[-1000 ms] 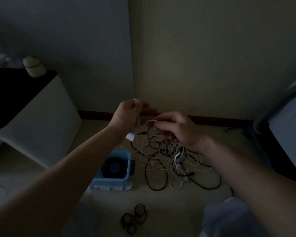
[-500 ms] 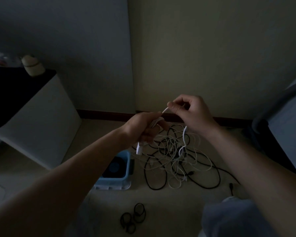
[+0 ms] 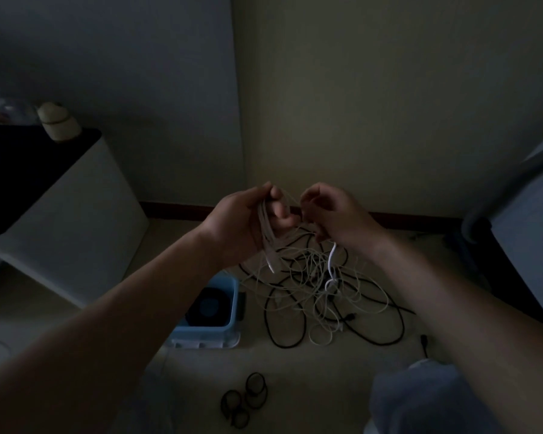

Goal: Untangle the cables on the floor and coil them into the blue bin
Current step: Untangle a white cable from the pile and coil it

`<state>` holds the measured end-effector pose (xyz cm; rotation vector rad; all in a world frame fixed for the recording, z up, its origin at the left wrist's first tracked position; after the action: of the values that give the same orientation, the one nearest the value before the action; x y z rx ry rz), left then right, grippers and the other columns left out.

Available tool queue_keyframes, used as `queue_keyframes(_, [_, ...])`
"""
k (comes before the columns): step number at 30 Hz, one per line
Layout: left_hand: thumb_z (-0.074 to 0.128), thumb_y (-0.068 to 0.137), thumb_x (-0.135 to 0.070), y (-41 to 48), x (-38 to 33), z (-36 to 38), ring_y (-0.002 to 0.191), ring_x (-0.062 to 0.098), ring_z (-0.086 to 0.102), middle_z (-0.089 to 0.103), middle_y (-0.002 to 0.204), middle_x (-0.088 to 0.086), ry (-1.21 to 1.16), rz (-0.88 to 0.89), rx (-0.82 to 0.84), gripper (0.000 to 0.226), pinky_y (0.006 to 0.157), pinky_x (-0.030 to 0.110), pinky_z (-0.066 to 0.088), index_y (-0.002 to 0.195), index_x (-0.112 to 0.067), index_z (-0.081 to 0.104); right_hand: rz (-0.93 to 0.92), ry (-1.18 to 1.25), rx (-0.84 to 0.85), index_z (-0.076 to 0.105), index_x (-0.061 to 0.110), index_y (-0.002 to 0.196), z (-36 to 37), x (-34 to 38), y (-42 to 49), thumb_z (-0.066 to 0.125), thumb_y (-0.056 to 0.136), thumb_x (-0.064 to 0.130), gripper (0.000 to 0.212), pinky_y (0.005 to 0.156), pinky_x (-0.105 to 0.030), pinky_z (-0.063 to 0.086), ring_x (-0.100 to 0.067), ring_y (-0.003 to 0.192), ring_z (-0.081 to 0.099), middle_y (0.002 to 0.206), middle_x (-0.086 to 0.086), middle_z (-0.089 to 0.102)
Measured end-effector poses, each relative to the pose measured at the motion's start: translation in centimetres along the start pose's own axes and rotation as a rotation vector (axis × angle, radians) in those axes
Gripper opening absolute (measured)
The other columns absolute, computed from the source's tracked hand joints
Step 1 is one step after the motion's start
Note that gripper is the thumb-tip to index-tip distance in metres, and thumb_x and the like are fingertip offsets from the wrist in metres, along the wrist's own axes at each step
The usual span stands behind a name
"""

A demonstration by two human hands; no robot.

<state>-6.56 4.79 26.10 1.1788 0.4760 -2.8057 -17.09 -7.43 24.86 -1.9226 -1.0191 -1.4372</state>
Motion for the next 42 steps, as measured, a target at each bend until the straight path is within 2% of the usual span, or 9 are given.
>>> queue_keyframes(6, [0.029, 0.109, -0.027, 0.4, -0.6, -1.3, 0.076, 0.021, 0.075, 0.075, 0.081, 0.009, -0.082, 0.128, -0.183, 0.037, 0.066, 0.032, 0.061, 0.084, -0.013, 0.052, -0.031, -0.273, 0.197, 0.058, 0.044, 0.103, 3.4, -1.0, -1.1, 0.048, 0.103, 0.025, 0.022, 0.055, -0.033, 0.05, -0.008, 0.046, 0.055, 0.062, 0.003, 0.064])
queue_keyframes(10, [0.025, 0.11, -0.028, 0.6, -1.6, -2.5, 0.099, 0.024, 0.073, 0.075, 0.107, 0.014, -0.071, 0.197, -0.229, 0.037, 0.086, 0.038, 0.054, 0.089, -0.013, 0.052, -0.019, -0.438, 0.358, 0.043, 0.047, 0.142, 4.2, -0.2, -2.0, 0.051, 0.102, 0.025, 0.047, 0.06, -0.026, 0.048, 0.002, 0.052, 0.056, 0.068, 0.005, 0.066])
queue_keyframes(15, [0.026, 0.108, -0.017, 0.8, -2.0, -3.4, 0.108, 0.033, 0.069, 0.068, 0.12, 0.022, -0.07, 0.263, -0.275, 0.023, 0.102, 0.048, 0.047, 0.112, -0.007, 0.046, -0.038, -0.379, 0.365, 0.064, 0.052, 0.103, 3.9, 0.3, -2.0, 0.056, 0.099, 0.023, 0.03, 0.064, -0.03, 0.046, 0.003, 0.056, 0.056, 0.064, 0.015, 0.064])
queue_keyframes(20, [0.03, 0.107, -0.013, 0.6, -2.7, -3.6, 0.106, 0.035, 0.069, 0.07, 0.119, 0.018, -0.07, 0.338, -0.314, 0.027, 0.102, 0.05, 0.047, 0.125, -0.003, 0.047, 0.079, -0.302, 0.477, 0.05, 0.035, 0.142, 4.3, -0.6, -2.5, 0.053, 0.101, 0.019, 0.044, 0.057, -0.031, 0.049, -0.012, 0.055, 0.057, 0.061, 0.001, 0.054])
queue_keyframes(26, [0.035, 0.108, -0.016, 0.4, -1.5, -3.1, 0.109, 0.032, 0.068, 0.072, 0.116, 0.013, 0.3, 0.37, -0.373, 0.022, 0.102, 0.049, 0.049, 0.115, -0.006, 0.053, -0.079, -0.403, 0.337, 0.073, 0.035, 0.114, 3.6, 1.3, -2.0, 0.059, 0.098, 0.026, 0.023, 0.067, -0.033, 0.05, -0.005, 0.073, 0.066, 0.079, 0.013, 0.072])
queue_keyframes(31, [0.032, 0.108, -0.011, 0.7, 1.0, -1.5, 0.067, 0.011, 0.067, 0.065, 0.079, 0.006, 0.581, 0.265, -0.281, 0.028, 0.061, 0.027, 0.053, 0.095, -0.003, 0.056, -0.189, -0.393, 0.201, 0.077, 0.026, 0.092, 2.8, 2.6, -2.0, 0.068, 0.091, 0.024, 0.009, 0.074, -0.044, 0.058, -0.014, 0.078, 0.071, 0.082, 0.005, 0.075])
queue_keyframes(34, [0.035, 0.107, -0.017, 1.0, 2.4, -1.0, 0.06, 0.019, 0.062, 0.059, 0.077, 0.013, 0.545, 0.134, -0.23, 0.031, 0.061, 0.032, 0.054, 0.095, -0.001, 0.059, -0.225, -0.396, 0.055, 0.074, 0.027, 0.082, 1.5, 3.0, -1.8, 0.078, 0.084, 0.025, 0.005, 0.063, -0.024, 0.052, 0.0, 0.071, 0.067, 0.074, 0.013, 0.071])
queue_keyframes(38, [0.019, 0.108, -0.039, 0.7, 3.1, 0.4, 0.044, 0.02, 0.05, 0.07, 0.084, 0.023, 0.552, -0.041, -0.083, 0.06, 0.041, 0.021, 0.042, 0.113, 0.001, 0.064, -0.183, -0.618, -0.185, 0.057, 0.022, 0.063, -0.6, 3.0, -1.8, 0.08, 0.069, 0.056, 0.042, 0.048, -0.026, 0.039, -0.006, 0.051, 0.052, 0.056, 0.008, 0.058])
queue_keyframes(42, [0.02, 0.105, -0.043, 1.0, 3.1, 0.1, 0.04, 0.016, 0.038, 0.062, 0.066, 0.017, 0.593, -0.07, -0.026, 0.059, 0.044, 0.026, 0.025, 0.104, -0.005, 0.065, -0.176, -0.513, -0.143, 0.059, 0.024, 0.067, -1.3, 2.4, -1.3, 0.081, 0.075, 0.044, 0.031, 0.052, -0.025, 0.041, -0.001, 0.056, 0.054, 0.061, 0.01, 0.061])
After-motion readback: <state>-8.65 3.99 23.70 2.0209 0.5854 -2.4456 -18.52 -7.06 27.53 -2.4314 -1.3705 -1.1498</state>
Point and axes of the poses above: each hand's wrist, its own y-axis towards the middle knuckle, its own z-axis out of the palm, x = y × z, the point moved 4 cm from there along y, towards the middle knuckle
